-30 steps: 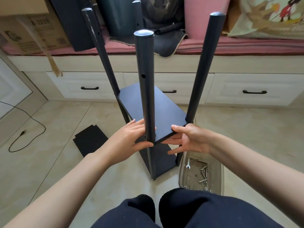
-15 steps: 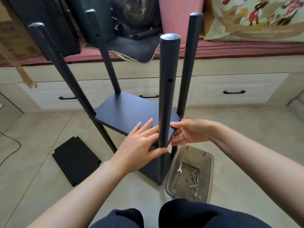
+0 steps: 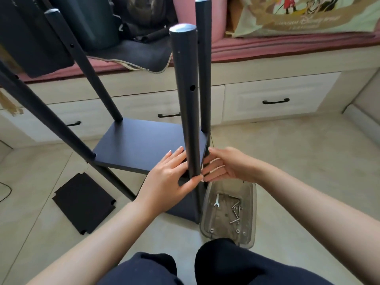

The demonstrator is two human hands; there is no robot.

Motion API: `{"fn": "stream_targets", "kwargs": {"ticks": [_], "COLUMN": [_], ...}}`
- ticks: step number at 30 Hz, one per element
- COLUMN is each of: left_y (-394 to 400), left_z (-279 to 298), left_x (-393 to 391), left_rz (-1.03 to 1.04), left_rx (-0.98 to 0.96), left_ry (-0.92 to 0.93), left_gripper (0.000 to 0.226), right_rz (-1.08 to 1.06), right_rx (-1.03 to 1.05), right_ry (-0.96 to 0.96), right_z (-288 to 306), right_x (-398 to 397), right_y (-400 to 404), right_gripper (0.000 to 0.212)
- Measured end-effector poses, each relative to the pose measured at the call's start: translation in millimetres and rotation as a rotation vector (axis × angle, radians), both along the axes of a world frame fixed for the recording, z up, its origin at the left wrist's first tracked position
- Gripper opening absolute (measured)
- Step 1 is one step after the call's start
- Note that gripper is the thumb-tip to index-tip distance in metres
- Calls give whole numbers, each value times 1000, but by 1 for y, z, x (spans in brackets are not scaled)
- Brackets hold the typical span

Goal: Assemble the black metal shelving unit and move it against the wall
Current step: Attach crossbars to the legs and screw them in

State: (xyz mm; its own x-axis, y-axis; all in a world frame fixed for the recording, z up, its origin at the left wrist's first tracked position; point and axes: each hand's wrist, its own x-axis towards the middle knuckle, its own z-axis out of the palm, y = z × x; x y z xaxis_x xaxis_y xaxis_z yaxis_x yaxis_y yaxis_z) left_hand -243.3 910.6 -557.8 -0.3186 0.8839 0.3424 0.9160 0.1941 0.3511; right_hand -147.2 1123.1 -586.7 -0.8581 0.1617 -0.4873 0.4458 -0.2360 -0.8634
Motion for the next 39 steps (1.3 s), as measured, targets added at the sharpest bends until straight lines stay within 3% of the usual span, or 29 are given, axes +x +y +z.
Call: {"fn": "stream_targets", "kwargs": {"ticks": [2,7,11,15,25,32,35,37,39], "left_y": [-1,1,1,2,2,4,5,5,5], "left_z": [-3,-14,-18,-21,-24,-28,-29,-30,-30], "left_x": [1,2,-2,-3,-4,-5,-6,-5,-5], "left_rz": [7,3,-5,-9,-1,9,14,15,16], "left_rx": [12,82,101,127,134,162,189,207,219], "left_ry": [24,116,145,155,151,184,195,198,196], "left_gripper": [40,39,44,43,42,41,40,40,41], "right_rz": [-33,95,374,623,746,835,771,676,539], "right_rx": [76,506,869,1094,1297,1365,1351,1271,1101], "right_ry": [-62,-258,-433,-581,-715,-706,-622,-511,-405], "right_z": [-18,-82,-140,-176,-214,-216,-206,-196,-181], "right_x": [16,51,53,49,37,37,38,40,40], "right_y": [1,-3,-14,-26,-35,-35,-39,-41,-44], "right_gripper": [42,17,17,23,47,49,53,47,23]}}
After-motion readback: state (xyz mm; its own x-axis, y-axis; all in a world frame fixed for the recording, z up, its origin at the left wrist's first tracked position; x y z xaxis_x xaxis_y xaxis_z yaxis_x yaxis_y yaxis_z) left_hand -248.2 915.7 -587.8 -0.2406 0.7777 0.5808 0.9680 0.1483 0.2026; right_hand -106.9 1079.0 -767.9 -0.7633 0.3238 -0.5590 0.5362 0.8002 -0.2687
